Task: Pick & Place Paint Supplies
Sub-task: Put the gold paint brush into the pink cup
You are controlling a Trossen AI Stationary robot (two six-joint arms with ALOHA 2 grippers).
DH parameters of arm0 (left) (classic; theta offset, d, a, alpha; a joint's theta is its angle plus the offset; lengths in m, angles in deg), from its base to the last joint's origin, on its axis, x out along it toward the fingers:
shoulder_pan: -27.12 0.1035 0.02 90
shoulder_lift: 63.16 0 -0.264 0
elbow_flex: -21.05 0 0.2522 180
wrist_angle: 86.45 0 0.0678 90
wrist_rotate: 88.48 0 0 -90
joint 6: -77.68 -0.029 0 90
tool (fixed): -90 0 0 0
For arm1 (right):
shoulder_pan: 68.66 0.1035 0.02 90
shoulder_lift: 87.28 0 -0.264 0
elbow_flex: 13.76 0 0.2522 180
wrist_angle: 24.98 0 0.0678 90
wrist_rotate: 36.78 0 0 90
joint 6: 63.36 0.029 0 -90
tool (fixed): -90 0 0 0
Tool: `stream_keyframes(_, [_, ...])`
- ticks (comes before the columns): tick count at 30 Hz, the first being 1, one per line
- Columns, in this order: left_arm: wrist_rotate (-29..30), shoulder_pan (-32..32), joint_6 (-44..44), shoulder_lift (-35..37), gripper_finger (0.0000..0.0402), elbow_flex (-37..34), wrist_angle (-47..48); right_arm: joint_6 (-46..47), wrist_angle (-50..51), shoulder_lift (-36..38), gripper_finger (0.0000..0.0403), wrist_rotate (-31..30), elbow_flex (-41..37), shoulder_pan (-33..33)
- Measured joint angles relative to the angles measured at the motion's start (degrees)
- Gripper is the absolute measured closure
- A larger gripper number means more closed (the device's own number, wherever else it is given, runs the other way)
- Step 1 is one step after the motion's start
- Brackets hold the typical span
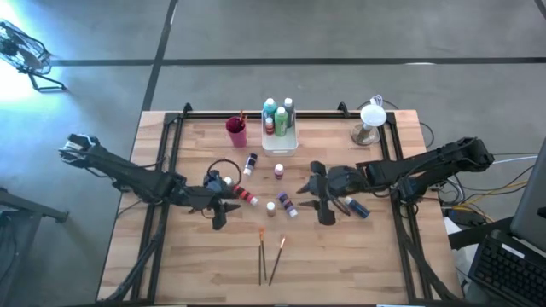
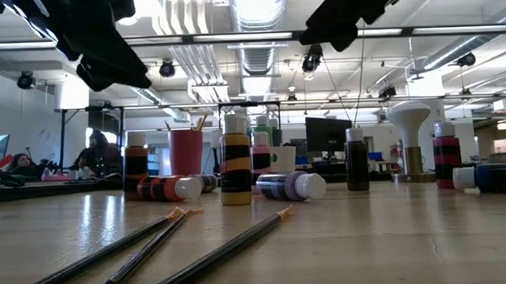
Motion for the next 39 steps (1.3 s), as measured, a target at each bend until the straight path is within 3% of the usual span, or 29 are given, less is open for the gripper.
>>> stream_keyframes(7, [-6.6,-0.1,3.5,-3.8,0.0237,0.0,-1.2,0.6,2.3,2.4,0.0233,-1.3,0.0,0.0])
stream_keyframes(26, [-6.7,-1.0,22.6,-23.3,0.0236,0.5,-19.8,0.3,10.0,2.9,0.0285,-3.2,0.0,0.0])
stream_keyframes(39, [-6.2,-1.5,38.8,-33.5,0.0236,3.6,-21.0,-1.2,10.7,2.9,0.0246,-3.2,0.0,0.0])
